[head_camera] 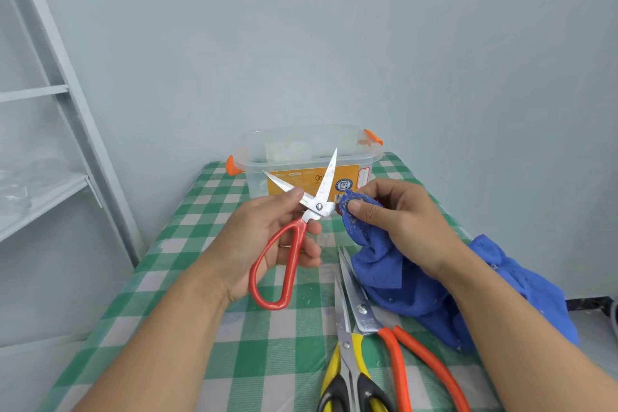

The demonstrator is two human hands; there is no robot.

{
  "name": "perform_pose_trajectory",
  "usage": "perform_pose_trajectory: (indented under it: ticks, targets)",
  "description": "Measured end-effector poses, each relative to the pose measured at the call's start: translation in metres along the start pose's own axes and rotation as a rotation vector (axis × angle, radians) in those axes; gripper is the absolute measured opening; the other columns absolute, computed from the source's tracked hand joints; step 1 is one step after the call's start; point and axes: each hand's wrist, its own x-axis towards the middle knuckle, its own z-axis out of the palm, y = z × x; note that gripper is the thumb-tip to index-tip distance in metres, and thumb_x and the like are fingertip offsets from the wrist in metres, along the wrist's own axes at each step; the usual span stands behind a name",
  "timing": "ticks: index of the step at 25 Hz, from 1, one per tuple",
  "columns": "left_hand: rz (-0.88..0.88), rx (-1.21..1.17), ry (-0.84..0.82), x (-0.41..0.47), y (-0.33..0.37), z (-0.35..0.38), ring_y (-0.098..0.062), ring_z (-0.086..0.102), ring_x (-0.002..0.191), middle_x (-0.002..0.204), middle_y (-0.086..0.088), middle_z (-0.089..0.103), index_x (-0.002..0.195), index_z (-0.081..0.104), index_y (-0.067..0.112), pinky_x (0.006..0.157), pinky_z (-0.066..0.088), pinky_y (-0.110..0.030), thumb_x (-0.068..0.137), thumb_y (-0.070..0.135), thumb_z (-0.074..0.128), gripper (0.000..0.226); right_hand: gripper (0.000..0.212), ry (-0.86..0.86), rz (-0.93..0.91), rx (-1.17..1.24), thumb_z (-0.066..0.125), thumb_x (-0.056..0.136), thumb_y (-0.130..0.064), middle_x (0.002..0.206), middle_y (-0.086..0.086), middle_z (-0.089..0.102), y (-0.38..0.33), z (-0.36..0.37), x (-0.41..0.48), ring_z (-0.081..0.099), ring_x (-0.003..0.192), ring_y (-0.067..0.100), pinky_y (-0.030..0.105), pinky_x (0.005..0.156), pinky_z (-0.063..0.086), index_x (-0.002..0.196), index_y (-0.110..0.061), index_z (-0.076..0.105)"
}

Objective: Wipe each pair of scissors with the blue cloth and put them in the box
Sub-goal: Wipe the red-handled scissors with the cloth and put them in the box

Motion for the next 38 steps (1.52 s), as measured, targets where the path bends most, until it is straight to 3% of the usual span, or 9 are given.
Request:
perform_pose_trajectory:
  ticks: [2, 7, 12, 15, 19, 22, 27, 32, 38]
  targets:
    - [0.050, 0.131, 0.114, 0.002, -0.001, 0.001, -0.024, 0.063, 0.053, 0.081, -0.018, 0.071, 0.107, 0.061, -0.005, 0.055, 0.059, -0.038, 0.100, 0.031, 0.055, 0.037, 0.016, -0.010, 0.035, -0.008, 0.068, 0.094, -0.009, 0.070, 0.003, 0.065, 0.001, 0.001, 0.000, 0.057, 0.062, 0.012, 0.022, 0.063, 0.047, 0.079, -0.006, 0.066]
    - [0.045, 0.238, 0.147, 0.002, -0.004, 0.001, -0.022, 0.059, 0.048, 0.076, -0.015, 0.071, 0.097, 0.059, -0.001, 0.048, 0.055, -0.034, 0.103, 0.028, 0.053, 0.030, 0.010, 0.041, -0.095, -0.041, 0.064, 0.096, -0.010, 0.087, -0.001, 0.065, -0.005, 0.000, -0.002, 0.058, 0.071, 0.005, 0.015, 0.067, 0.046, 0.089, -0.011, 0.072]
    - [0.055, 0.271, 0.140, 0.001, -0.004, 0.001, -0.023, 0.058, 0.045, 0.072, -0.014, 0.070, 0.090, 0.055, 0.003, 0.047, 0.055, -0.035, 0.103, 0.027, 0.053, 0.027, 0.015, -0.091, -0.091, -0.113, 0.079, 0.082, -0.005, 0.073, -0.015, 0.066, -0.007, 0.004, 0.000, 0.057, 0.066, 0.001, 0.013, 0.066, 0.044, 0.090, -0.015, 0.071]
    - [0.093, 0.299, 0.108, 0.000, -0.004, 0.003, -0.022, 0.057, 0.044, 0.070, -0.012, 0.070, 0.094, 0.058, -0.001, 0.046, 0.055, -0.035, 0.103, 0.026, 0.051, 0.030, 0.011, -0.037, -0.099, -0.157, 0.080, 0.083, -0.011, 0.073, -0.010, 0.063, -0.005, 0.004, 0.003, 0.051, 0.063, 0.004, 0.016, 0.063, 0.041, 0.083, -0.010, 0.069]
    - [0.116, 0.325, 0.092, 0.000, -0.003, 0.003, -0.022, 0.057, 0.044, 0.070, -0.011, 0.070, 0.099, 0.059, -0.008, 0.046, 0.055, -0.035, 0.103, 0.026, 0.051, 0.035, 0.014, -0.139, -0.047, -0.243, 0.076, 0.087, -0.022, 0.085, 0.017, 0.069, -0.004, 0.007, 0.005, 0.055, 0.072, 0.012, 0.030, 0.073, 0.044, 0.085, -0.008, 0.071]
    - [0.121, 0.332, 0.080, 0.000, -0.003, 0.003, -0.022, 0.058, 0.044, 0.070, -0.011, 0.070, 0.097, 0.059, -0.007, 0.046, 0.055, -0.035, 0.102, 0.026, 0.051, 0.035, 0.019, -0.121, 0.043, -0.193, 0.078, 0.084, -0.025, 0.082, 0.015, 0.072, -0.006, 0.005, 0.005, 0.058, 0.074, 0.014, 0.033, 0.074, 0.046, 0.087, -0.007, 0.074]
    - [0.125, 0.375, 0.035, -0.002, -0.003, 0.004, -0.024, 0.057, 0.044, 0.072, -0.014, 0.070, 0.095, 0.055, -0.013, 0.046, 0.054, -0.035, 0.102, 0.027, 0.052, 0.040, 0.048, -0.164, 0.171, -0.124, 0.084, 0.068, -0.038, 0.067, 0.011, 0.053, -0.011, 0.005, 0.003, 0.042, 0.063, 0.019, 0.029, 0.059, 0.034, 0.072, 0.004, 0.059]
    - [0.139, 0.417, 0.004, -0.004, -0.002, 0.001, -0.028, 0.057, 0.044, 0.070, -0.016, 0.069, 0.083, 0.059, -0.004, 0.048, 0.054, -0.037, 0.102, 0.028, 0.052, 0.038, 0.042, -0.158, 0.147, -0.216, 0.089, 0.072, -0.025, 0.056, -0.001, 0.040, -0.015, 0.016, 0.002, 0.034, 0.050, 0.010, 0.017, 0.049, 0.028, 0.062, -0.010, 0.051]
    - [0.129, 0.428, -0.004, -0.004, -0.001, 0.001, -0.027, 0.057, 0.045, 0.067, -0.014, 0.068, 0.084, 0.058, -0.006, 0.049, 0.054, -0.037, 0.102, 0.028, 0.051, 0.038, 0.053, -0.099, 0.133, -0.223, 0.091, 0.068, -0.032, 0.060, 0.004, 0.033, -0.011, 0.022, 0.000, 0.030, 0.057, 0.017, 0.024, 0.052, 0.023, 0.061, -0.005, 0.047]
